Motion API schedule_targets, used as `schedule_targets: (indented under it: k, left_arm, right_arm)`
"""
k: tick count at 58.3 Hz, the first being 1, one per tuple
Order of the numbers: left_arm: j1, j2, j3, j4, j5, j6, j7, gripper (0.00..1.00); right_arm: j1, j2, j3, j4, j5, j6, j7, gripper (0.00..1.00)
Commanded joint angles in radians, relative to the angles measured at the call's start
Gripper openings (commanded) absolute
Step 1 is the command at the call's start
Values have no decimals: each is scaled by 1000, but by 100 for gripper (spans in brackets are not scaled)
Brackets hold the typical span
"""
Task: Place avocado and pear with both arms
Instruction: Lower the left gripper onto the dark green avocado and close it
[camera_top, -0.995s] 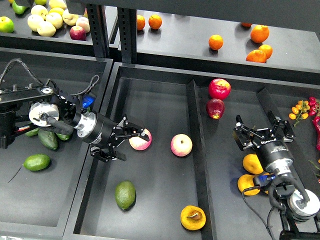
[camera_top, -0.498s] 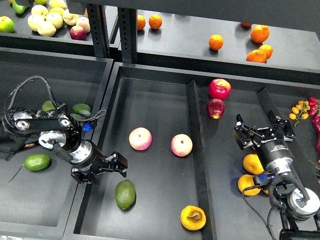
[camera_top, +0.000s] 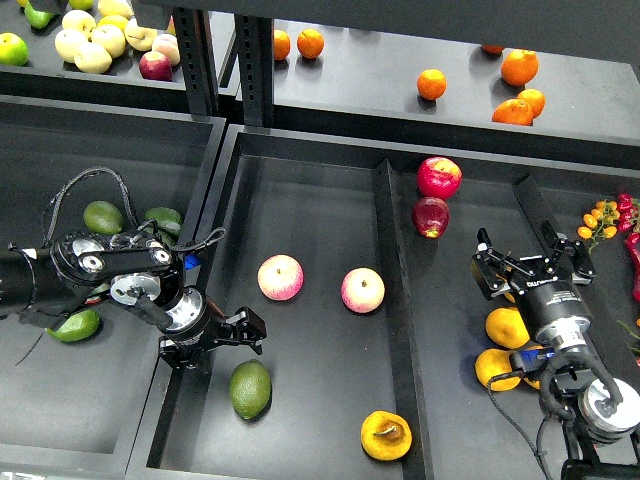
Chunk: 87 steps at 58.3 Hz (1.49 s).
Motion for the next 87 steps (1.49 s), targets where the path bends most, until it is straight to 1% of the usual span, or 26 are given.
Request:
schedule_targets:
  k: [1,16,27,70,87]
  left_arm:
    - [9,-22,3,29,0,0,0,99]
    - [18,-74,3,70,-1,0,0,99]
    - [33,-86,1,95,0,0,0,99]
    - [58,-117,-8,124,0,0,0,99]
    - [61,-132,-8,127,0,0,0,96]
  right_arm:
    - [0,0,0,-3,0,0,-2,99]
    - [-2,0,0,-3,0,2,-3,99]
    - [-2,0,0,-3,2,3,-3,99]
    - [-3,0,-3,-4,2,3,-8,99]
    - [-3,0,-3,-3,3,3,-8,99]
